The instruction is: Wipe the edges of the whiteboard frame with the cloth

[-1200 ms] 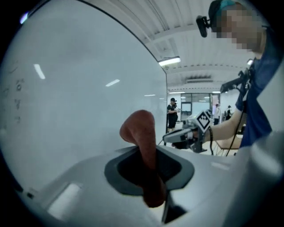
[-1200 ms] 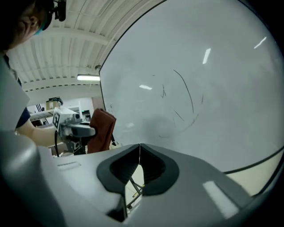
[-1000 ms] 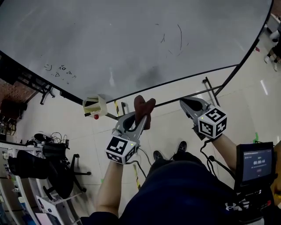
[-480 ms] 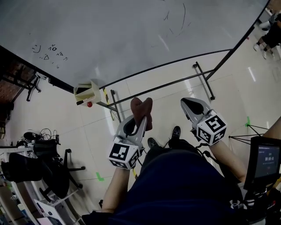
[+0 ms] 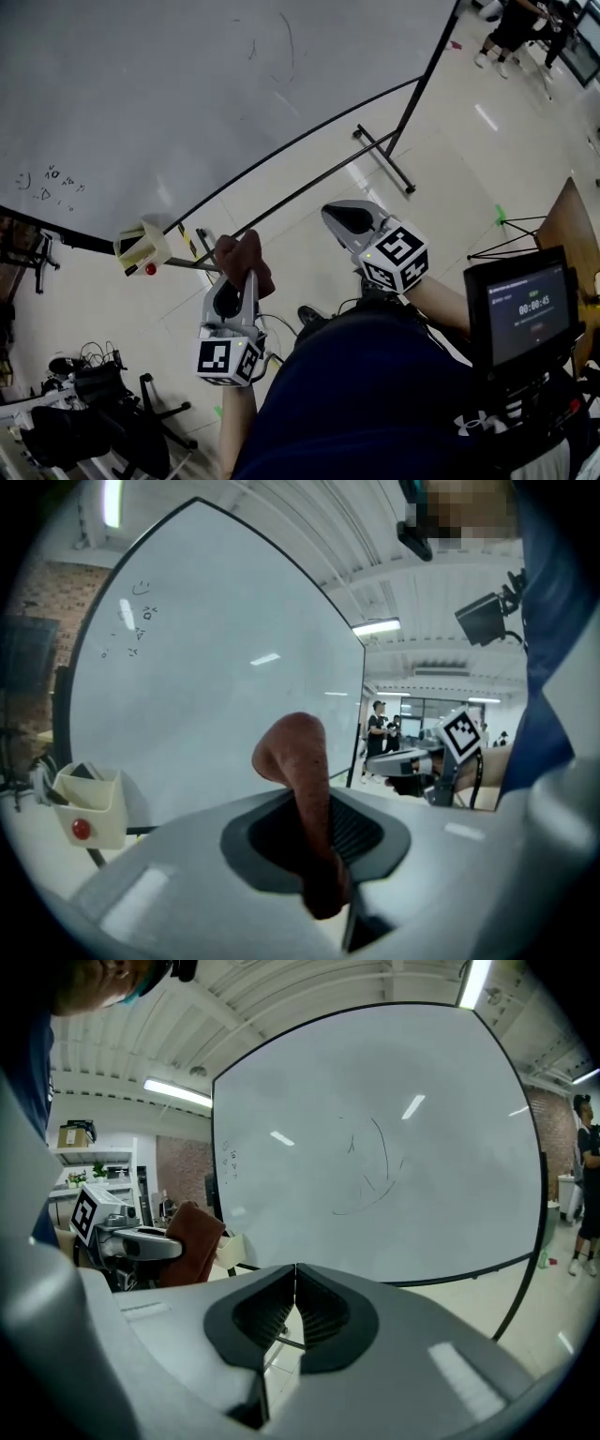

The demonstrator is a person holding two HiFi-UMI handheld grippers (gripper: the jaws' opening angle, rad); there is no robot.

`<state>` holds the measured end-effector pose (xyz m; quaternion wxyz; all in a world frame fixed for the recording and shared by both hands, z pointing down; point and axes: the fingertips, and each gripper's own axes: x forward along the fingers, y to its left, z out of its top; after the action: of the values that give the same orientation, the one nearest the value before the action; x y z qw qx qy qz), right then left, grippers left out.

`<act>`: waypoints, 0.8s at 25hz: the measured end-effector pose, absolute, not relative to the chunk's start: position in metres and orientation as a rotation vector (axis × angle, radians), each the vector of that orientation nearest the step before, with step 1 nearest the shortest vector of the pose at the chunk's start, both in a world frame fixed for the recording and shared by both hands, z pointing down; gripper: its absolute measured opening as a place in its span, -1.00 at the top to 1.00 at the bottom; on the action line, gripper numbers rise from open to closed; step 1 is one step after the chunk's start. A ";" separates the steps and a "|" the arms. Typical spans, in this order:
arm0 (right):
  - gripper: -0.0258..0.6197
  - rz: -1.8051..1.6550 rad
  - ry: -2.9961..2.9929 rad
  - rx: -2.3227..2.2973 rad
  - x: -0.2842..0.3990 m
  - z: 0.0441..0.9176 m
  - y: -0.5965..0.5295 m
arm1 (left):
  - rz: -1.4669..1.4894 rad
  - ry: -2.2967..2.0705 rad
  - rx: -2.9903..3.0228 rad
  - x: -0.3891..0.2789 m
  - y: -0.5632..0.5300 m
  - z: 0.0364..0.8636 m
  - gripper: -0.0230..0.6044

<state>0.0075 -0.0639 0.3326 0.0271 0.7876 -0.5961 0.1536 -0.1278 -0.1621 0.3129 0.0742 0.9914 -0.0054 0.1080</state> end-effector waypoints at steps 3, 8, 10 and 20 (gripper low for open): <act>0.89 0.442 -1.901 2.405 0.017 0.327 -0.072 | 0.340 -0.109 2.995 -0.122 -0.161 0.302 0.71; 0.89 0.391 -1.952 2.348 0.028 0.319 -0.064 | 0.351 -0.073 3.045 -0.101 -0.133 0.305 0.71; 0.89 0.395 -1.957 2.349 0.038 0.321 -0.056 | 0.373 -0.081 3.069 -0.087 -0.119 0.298 0.71; 0.89 0.373 -1.944 2.330 0.059 0.324 -0.051 | 0.409 -0.036 3.114 -0.060 -0.104 0.305 0.71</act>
<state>0.0589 -0.0510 0.3243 0.0420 0.7614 -0.6353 0.1217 -0.0600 -0.1039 0.3053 0.0003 0.9914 -0.0115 0.1303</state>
